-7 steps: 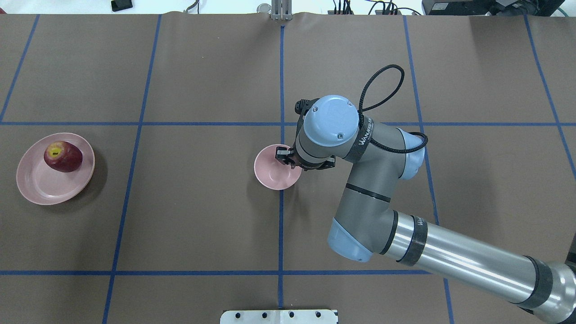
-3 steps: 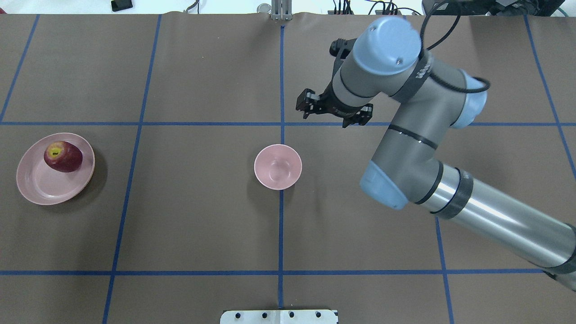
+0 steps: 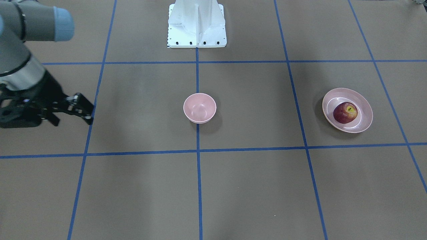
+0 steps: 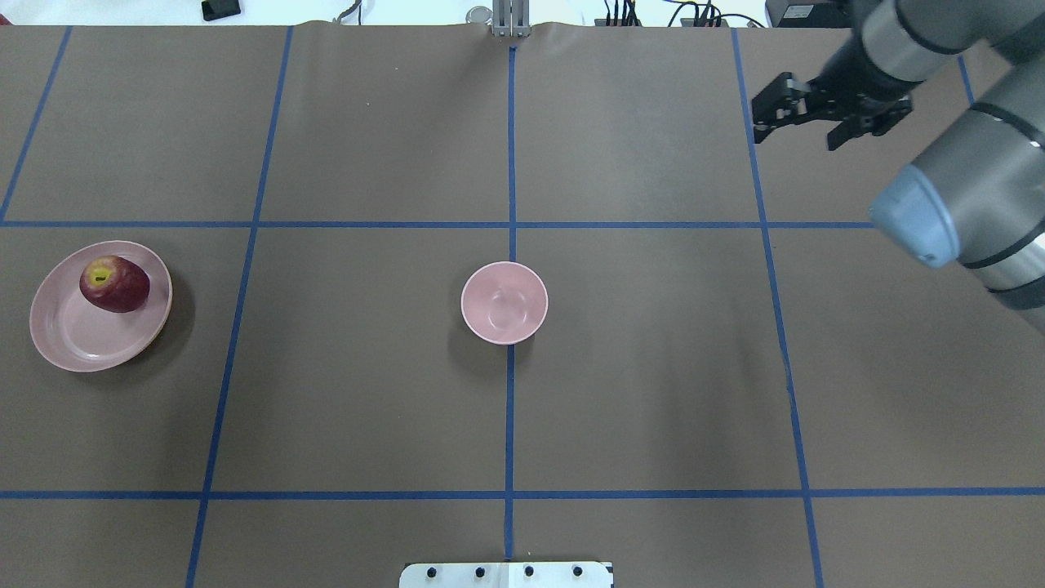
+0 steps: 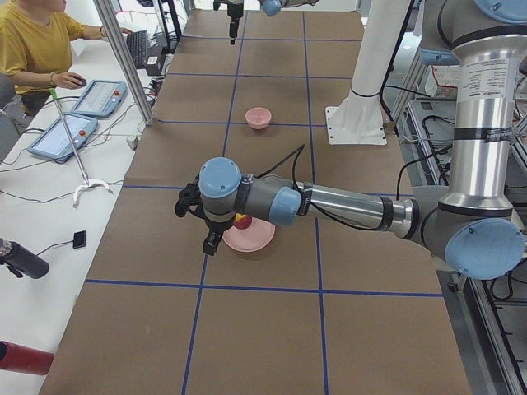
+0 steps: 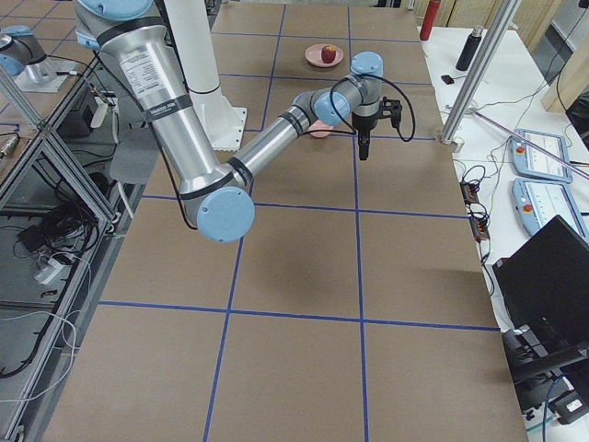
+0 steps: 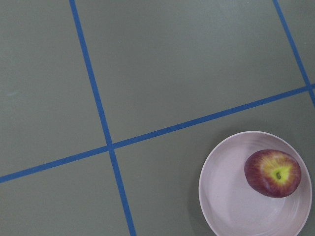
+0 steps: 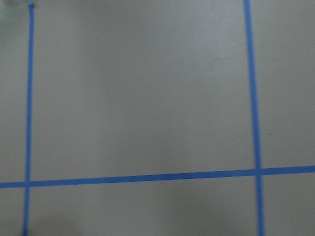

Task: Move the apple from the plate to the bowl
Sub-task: 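Release the bowl and withdraw the right gripper out of view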

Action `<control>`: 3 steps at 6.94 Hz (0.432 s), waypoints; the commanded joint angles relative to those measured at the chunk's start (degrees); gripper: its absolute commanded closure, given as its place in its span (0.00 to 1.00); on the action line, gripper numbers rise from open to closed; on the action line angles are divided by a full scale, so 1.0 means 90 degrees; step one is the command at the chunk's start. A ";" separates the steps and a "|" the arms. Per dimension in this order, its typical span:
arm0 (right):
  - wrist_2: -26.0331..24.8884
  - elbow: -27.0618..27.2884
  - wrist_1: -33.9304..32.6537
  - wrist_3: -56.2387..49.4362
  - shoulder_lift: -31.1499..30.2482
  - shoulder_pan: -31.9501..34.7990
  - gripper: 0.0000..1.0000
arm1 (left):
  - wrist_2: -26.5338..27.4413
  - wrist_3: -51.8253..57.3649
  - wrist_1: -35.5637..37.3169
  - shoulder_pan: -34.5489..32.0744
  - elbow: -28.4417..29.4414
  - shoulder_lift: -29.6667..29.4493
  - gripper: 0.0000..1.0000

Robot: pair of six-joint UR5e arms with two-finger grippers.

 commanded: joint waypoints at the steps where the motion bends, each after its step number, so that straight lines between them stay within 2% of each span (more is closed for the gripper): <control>1: 0.0094 0.0123 -0.0258 -0.3209 -0.1453 0.1267 0.00 | 0.0696 -0.1378 -0.0009 0.1150 -0.0626 -0.0105 0.00; 3: 0.0191 -0.0043 -0.0259 -0.5178 -0.2489 0.2488 0.00 | 0.0933 -0.1882 -0.0096 0.2118 -0.0639 -0.0252 0.00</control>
